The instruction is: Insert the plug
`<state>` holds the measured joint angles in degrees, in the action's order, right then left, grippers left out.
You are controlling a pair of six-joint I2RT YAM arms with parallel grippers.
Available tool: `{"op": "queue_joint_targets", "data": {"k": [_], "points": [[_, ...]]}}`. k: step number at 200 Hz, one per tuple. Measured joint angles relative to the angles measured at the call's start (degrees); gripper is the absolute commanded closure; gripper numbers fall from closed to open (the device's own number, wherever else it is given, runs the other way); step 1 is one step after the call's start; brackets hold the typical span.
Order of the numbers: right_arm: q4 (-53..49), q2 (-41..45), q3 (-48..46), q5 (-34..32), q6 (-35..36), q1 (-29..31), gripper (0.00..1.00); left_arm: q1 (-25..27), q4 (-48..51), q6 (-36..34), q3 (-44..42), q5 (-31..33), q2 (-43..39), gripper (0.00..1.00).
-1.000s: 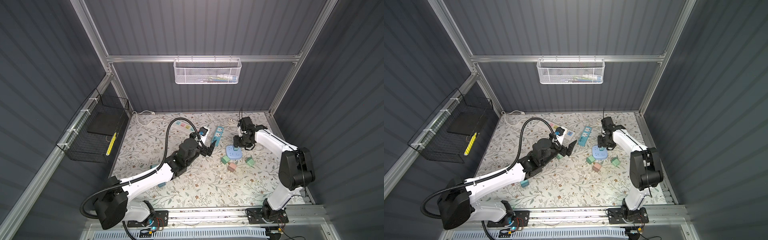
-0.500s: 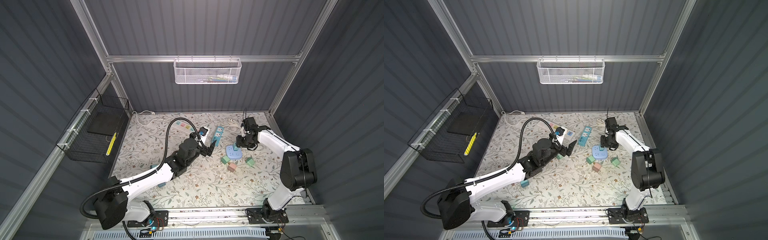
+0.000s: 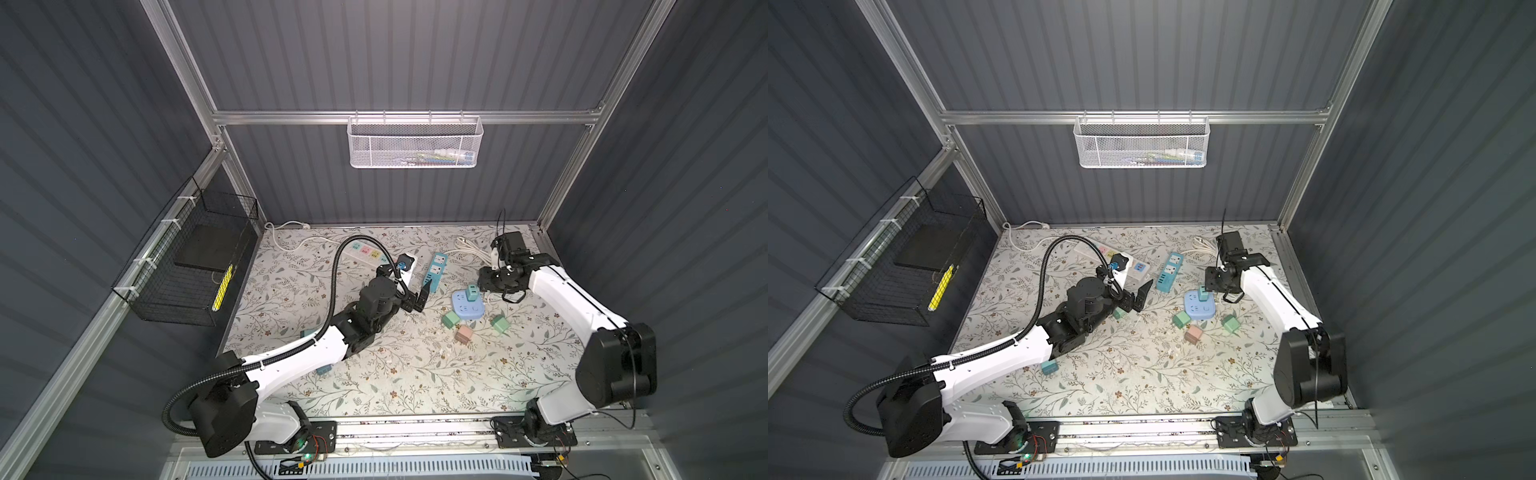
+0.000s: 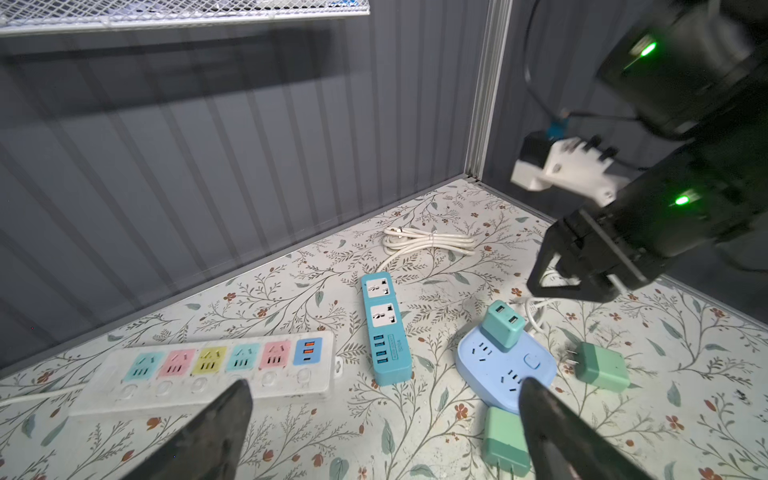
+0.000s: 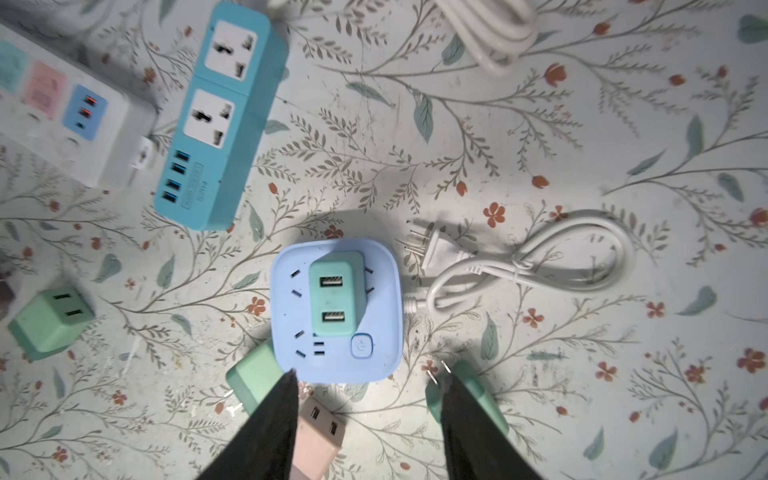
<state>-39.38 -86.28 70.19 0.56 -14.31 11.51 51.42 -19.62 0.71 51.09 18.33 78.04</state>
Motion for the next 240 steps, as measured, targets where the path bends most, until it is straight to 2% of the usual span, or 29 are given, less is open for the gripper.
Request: {"op": "queue_joint_targets", "data": {"k": [33,96,157,199,240], "points": [[1.0,7.3,-6.7,-0.5,-3.9,2.6,0.46,0.0,3.3,1.2,1.7,1.2,1.9,0.0],[-1.2,12.1,-11.3,-1.3,-11.1,4.1,0.44,0.0,7.0,2.6,3.9,1.4,5.3,0.07],[4.4,11.5,-22.0,5.8,-20.9,4.4,0.36,0.0,13.1,6.1,8.5,1.4,8.7,0.08],[12.0,8.8,-25.7,6.6,-28.3,5.9,0.42,0.2,14.6,7.1,9.0,1.4,10.2,0.08],[14.8,2.8,-25.2,5.0,-30.9,9.6,0.46,0.7,16.3,7.1,9.1,1.4,11.2,0.08]]}}
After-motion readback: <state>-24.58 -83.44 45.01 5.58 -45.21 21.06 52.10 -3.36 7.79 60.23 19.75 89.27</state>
